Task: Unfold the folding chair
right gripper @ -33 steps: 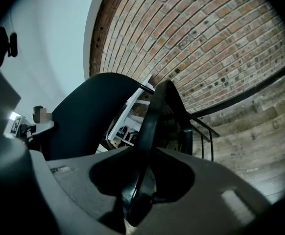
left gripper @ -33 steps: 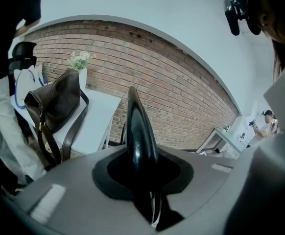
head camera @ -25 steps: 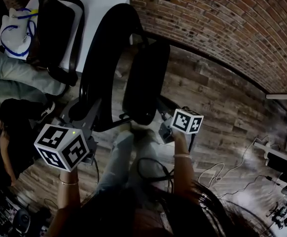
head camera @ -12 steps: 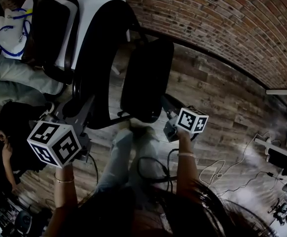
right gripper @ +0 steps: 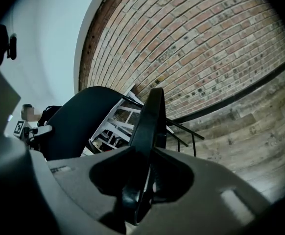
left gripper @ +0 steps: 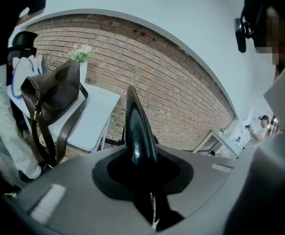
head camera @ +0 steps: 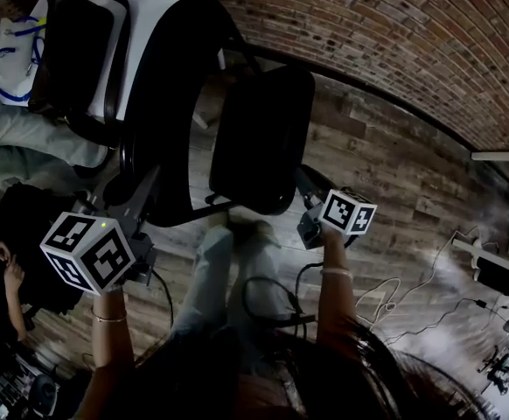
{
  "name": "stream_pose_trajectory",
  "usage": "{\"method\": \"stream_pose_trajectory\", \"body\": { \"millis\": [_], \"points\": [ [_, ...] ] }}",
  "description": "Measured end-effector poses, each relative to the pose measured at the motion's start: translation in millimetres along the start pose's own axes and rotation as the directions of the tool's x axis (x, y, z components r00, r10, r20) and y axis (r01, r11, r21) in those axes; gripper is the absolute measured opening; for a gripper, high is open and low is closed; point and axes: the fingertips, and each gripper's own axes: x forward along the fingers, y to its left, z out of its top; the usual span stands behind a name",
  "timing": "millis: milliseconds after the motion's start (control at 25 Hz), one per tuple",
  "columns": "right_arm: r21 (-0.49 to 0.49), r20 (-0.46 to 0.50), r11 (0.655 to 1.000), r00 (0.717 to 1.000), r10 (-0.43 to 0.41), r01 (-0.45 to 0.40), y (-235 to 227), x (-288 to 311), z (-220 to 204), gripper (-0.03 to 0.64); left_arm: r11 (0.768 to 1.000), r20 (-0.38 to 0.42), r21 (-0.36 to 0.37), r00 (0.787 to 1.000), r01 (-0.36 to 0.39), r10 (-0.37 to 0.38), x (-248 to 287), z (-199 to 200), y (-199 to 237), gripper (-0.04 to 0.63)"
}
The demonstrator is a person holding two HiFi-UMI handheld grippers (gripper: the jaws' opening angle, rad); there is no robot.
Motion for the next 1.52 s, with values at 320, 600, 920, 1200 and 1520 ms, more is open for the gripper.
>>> {"method": "stream_pose_trajectory", "body": {
  "millis": [320, 600, 920, 1200, 1520],
  "points": [
    [0.01, 0.015, 1.0, 1.0, -0.003, 0.003, -16.1, -5.2, 1.0, 0.089, 1.0, -0.006, -0.01, 1.0, 0.003, -0.003, 4.7, -2.2, -0.2, 0.076],
    [0.022, 0.022, 1.0, 1.0, -0.008, 0.007, -28.9, -10.1, 0.6, 0.084, 1.0, -0.016, -0.022, 1.0, 0.003, -0.003, 5.8, -3.5, 0.0, 0.076],
    [0.045, 0.021, 0.999, 1.0, -0.011, 0.01, -51.5, -16.4, -1.1, 0.084, 0.999, -0.014, -0.041, 1.0, 0.012, -0.012, 10.4, -10.0, 5.0, 0.075],
    [0.086, 0.035, 0.996, 0.999, 0.025, -0.028, -63.9, -20.7, -2.2, 0.084, 0.998, -0.009, -0.06, 1.0, 0.015, -0.015, 11.0, -12.6, 11.9, 0.075],
    [0.143, 0.048, 0.988, 0.997, 0.059, -0.066, -81.5, -23.7, -3.4, 0.084, 0.997, -0.004, -0.07, 1.0, 0.022, -0.022, 15.1, -16.4, 15.0, 0.075]
  ]
}}
